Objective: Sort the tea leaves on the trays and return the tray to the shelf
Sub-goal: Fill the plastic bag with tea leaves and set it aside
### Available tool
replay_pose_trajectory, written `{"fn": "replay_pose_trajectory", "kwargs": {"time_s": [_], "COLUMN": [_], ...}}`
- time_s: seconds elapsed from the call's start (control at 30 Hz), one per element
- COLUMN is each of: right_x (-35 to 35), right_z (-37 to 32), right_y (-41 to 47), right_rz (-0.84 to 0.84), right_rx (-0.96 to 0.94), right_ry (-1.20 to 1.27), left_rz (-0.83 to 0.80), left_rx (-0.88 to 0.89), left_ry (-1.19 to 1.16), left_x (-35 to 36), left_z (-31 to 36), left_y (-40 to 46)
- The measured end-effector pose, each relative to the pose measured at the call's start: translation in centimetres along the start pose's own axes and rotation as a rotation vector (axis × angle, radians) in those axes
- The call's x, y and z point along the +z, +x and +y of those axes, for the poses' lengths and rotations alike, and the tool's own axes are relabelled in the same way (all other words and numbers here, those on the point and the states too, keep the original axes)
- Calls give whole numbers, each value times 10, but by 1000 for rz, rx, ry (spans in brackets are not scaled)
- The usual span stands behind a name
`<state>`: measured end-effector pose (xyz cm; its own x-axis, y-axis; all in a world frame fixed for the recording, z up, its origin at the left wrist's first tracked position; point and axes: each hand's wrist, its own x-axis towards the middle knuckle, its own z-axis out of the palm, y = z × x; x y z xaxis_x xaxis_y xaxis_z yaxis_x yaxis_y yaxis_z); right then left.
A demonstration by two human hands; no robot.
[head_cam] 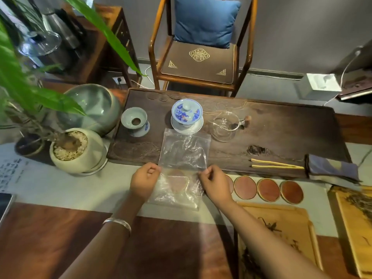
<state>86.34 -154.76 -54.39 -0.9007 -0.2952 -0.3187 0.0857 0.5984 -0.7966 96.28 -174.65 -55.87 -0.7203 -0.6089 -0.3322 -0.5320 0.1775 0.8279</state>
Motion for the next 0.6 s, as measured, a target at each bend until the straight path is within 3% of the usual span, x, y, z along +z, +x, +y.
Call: {"fn": "replay_pose_trajectory", "kwargs": {"time_s": [0.17, 0.33, 0.5, 0.6], "right_x": [-3, -32, -121, -170], "right_z": [2, -2, 10, 23], "right_y": [1, -4, -2, 11], "right_rz": [-22, -4, 165, 181], "right_rx": [-16, -74, -287, -289], "right_ry": [-36, -244, -484, -734], "left_rz": [37, 60, 301, 215], "left_rx": [-58, -89, 83, 139], "left_ry": [-13, -51, 144, 119], "left_x": [1, -11, -32, -18], "left_z": [2, 7, 19, 32], "left_y": [0, -11, -37, -62]}}
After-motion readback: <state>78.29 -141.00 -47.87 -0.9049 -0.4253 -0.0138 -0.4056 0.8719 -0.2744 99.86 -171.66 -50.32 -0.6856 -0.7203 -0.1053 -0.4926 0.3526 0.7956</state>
